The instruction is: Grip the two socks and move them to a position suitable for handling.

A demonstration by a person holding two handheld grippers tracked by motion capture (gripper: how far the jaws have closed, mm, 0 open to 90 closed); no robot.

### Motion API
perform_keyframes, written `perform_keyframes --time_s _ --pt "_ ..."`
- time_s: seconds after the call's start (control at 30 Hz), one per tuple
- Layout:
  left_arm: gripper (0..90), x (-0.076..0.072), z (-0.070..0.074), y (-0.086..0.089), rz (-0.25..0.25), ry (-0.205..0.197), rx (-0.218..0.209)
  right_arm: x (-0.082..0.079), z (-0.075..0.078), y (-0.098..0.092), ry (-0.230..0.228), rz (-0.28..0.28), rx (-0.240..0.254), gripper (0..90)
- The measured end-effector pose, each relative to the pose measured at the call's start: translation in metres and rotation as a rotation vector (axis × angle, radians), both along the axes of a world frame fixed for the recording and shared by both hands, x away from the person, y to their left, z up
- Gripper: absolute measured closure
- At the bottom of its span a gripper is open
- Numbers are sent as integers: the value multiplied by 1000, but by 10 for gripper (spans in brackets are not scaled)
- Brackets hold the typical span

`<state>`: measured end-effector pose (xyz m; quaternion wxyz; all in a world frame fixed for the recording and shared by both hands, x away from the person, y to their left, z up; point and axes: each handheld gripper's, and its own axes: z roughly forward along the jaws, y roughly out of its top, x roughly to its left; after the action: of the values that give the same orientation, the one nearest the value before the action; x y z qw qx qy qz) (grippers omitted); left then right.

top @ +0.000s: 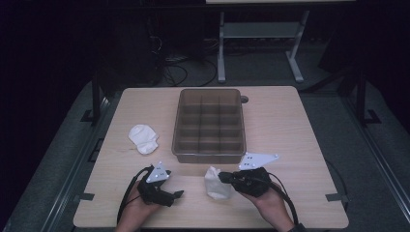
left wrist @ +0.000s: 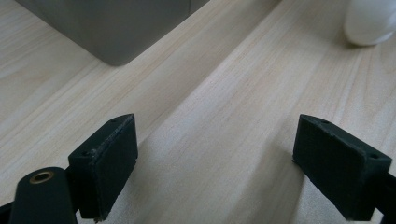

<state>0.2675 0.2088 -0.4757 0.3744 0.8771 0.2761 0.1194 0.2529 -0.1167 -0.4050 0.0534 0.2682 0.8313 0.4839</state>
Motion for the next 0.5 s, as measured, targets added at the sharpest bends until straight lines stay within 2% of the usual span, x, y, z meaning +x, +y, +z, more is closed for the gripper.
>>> perform_keyframes --time_s 0.13,0.17,0.33,0.5 --pt "136 0 0 0 3 -1 -4 3 -10 2 9 -13 -25 871" --pt "136 0 0 0 4 1 -5 4 -13 3 8 -18 -47 871" --pt "136 0 0 0 -4 1 7 9 -28 3 29 -32 -86 870" --pt "136 0 0 0 -4 1 8 13 -43 8 48 -38 -145 867"
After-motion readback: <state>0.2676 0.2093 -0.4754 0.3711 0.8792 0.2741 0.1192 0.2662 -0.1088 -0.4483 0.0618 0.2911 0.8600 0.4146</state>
